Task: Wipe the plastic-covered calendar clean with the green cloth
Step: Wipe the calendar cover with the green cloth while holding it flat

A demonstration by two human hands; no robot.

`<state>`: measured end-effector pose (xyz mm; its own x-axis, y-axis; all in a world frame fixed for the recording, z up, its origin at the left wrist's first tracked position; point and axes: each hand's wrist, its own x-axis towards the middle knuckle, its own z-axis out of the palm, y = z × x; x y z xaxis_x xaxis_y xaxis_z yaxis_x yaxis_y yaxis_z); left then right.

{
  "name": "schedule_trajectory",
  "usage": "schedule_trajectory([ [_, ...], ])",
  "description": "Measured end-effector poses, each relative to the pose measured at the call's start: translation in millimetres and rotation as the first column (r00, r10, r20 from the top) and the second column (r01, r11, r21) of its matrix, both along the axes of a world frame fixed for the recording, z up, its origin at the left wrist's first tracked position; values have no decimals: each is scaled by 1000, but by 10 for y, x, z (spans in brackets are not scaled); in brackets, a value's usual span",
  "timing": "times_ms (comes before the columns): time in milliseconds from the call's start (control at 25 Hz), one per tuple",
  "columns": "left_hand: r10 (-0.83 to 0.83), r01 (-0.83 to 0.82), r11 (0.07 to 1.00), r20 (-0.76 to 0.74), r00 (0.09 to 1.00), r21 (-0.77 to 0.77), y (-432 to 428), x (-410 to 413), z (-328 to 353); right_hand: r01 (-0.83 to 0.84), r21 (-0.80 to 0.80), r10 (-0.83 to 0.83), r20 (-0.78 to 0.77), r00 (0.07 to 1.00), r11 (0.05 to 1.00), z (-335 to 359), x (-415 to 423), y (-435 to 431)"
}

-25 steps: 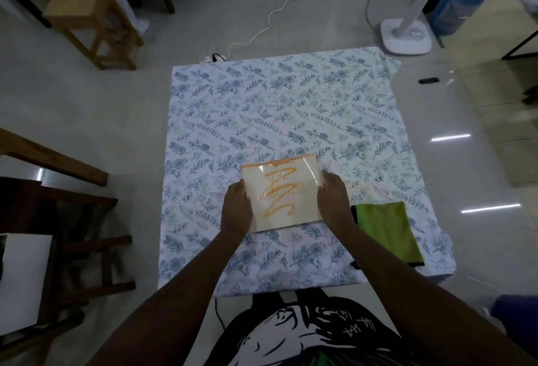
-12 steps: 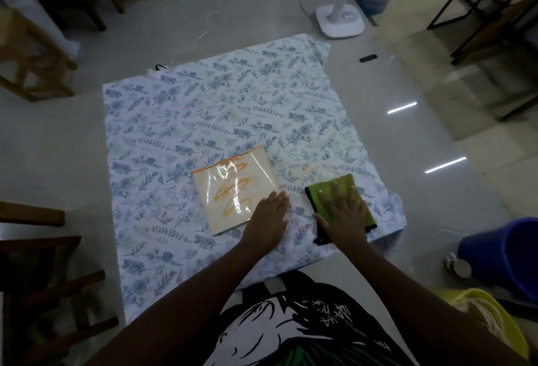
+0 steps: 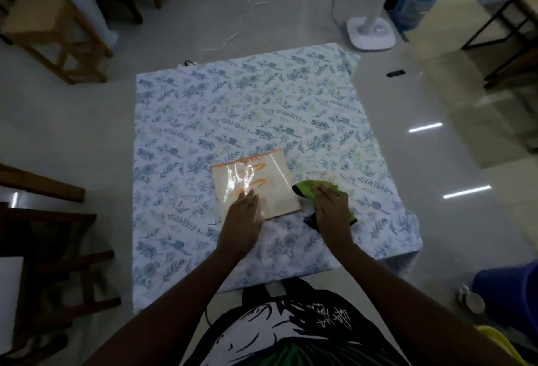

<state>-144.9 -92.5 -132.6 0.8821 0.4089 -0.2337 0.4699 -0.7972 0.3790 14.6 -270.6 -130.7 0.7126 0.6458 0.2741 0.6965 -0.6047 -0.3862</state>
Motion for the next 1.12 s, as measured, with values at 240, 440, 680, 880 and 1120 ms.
schedule_trajectory([
  [240, 191, -194, 981, -239, 952, 9, 699, -274, 186, -109, -145, 82, -179, 980, 983, -88, 54, 1100],
  [440, 73, -76, 997, -381, 922, 6, 890, -193, 174, -167, -424, 68, -239, 969, 890, -137, 102, 1472],
  [680, 47, -40, 999, -378, 925, 25, 908, -171, 48, -385, -487, 333, -193, 923, 784, -285, -437, 845],
  [880, 54, -51, 999, -399, 915, 19, 908, -154, 91, -287, -449, 200, -233, 952, 846, -295, 16, 1394],
  [1120, 60, -52, 998, -386, 921, 31, 892, -174, 113, -503, -420, 431, -261, 864, 755, -307, -416, 1033],
])
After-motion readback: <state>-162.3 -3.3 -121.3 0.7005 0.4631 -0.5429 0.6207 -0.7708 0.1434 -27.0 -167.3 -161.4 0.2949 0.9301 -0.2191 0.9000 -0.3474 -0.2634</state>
